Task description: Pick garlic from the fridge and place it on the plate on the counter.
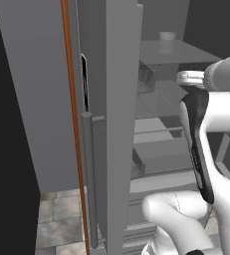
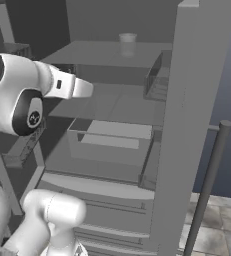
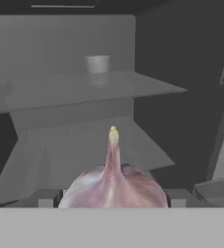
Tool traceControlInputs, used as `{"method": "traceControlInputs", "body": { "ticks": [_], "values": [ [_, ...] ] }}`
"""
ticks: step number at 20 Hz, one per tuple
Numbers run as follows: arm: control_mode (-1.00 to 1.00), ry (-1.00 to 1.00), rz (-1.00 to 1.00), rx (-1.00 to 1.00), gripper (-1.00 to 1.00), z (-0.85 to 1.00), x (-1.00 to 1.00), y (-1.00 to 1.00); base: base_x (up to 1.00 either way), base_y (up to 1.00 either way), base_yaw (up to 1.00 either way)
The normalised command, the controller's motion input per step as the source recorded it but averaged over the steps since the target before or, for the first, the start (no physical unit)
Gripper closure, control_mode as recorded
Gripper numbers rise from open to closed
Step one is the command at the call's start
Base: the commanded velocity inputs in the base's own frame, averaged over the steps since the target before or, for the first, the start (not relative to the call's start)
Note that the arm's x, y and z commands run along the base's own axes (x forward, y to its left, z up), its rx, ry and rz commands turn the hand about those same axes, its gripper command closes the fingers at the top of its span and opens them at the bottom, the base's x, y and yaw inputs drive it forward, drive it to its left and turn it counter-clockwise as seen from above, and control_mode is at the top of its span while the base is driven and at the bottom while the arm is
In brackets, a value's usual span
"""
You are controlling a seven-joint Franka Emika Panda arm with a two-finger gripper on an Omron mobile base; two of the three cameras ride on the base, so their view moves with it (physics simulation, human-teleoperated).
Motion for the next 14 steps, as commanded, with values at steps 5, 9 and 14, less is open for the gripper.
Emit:
{"method": "traceControlInputs", "body": {
  "ticks": [5, 9, 14],
  "values": [
    [-1.00, 0.01, 0.01, 0.00, 1.00, -0.30, -0.90, 0.07, 0.00, 0.00, 0.00],
    [-1.00, 0.06, 0.04, 0.00, 1.00, -0.37, -0.49, 0.24, 0.00, 0.00, 0.00],
    [-1.00, 0.09, 0.01, 0.00, 1.00, -0.15, -0.12, 0.10, 0.00, 0.00, 0.00]
  ]
}}
